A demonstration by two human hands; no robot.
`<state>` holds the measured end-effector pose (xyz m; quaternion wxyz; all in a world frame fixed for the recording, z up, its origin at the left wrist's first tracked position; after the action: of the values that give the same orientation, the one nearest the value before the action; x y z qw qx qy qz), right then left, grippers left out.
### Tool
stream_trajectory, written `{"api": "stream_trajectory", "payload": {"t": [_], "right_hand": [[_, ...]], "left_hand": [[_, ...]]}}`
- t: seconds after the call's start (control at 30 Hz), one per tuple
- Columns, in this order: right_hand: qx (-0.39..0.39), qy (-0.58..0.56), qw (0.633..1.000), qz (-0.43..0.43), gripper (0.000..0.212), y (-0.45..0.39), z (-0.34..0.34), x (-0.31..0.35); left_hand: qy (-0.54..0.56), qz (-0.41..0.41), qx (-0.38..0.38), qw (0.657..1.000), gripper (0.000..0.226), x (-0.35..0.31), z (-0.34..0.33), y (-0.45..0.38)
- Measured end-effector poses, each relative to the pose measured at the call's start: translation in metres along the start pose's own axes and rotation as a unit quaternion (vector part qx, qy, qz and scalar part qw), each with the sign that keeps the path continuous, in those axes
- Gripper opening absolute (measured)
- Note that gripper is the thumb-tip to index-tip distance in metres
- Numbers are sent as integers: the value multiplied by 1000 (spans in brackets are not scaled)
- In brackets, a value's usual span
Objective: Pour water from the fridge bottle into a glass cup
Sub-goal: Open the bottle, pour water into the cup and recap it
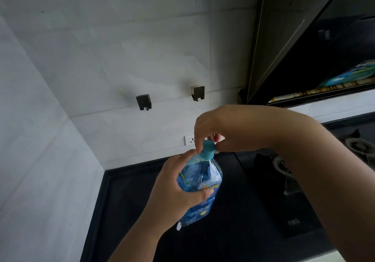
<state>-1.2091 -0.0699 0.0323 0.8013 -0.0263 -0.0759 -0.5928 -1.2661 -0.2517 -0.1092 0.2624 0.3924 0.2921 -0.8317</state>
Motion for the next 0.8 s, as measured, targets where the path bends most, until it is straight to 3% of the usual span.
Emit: {"api": "stream_trajectory", "payload": {"t": [0.17,0.3,0.37,0.5,0.6,0.67,0.8], "right_hand": [[30,-6,997,-77,29,1,-1,-1],[1,107,986,-130,67,-2,-11,4],[-23,151,976,-156,76,-6,-20,6],[-25,71,969,-234,83,-6,-31,0],[-33,-53,965,-253,91,6,-27,-11],[-32,-123,969,-214,70,14,-24,-14],[-42,-66,995,-57,32,13,-29,-23]], "left_hand": [[-10,1,-4,1000,81,2,-4,0],[-19,0,-7,1000,77,4,-5,0],[-22,2,-9,1000,79,4,-6,0],[-19,12,-4,1000,80,7,-9,-1],[-4,25,-16,1000,78,9,-10,-3],[-7,31,-22,999,80,11,-12,-3],[-11,46,-41,998,82,12,-18,-5]]}}
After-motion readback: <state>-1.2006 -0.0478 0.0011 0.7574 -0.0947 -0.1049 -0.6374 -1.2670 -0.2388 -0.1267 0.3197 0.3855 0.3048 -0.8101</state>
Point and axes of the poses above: each hand's wrist, its own y-axis away from the middle knuckle, its own z-axis out of the back of the hand, x = y × z, the point moved 2 cm from there along -y, towards the middle knuckle
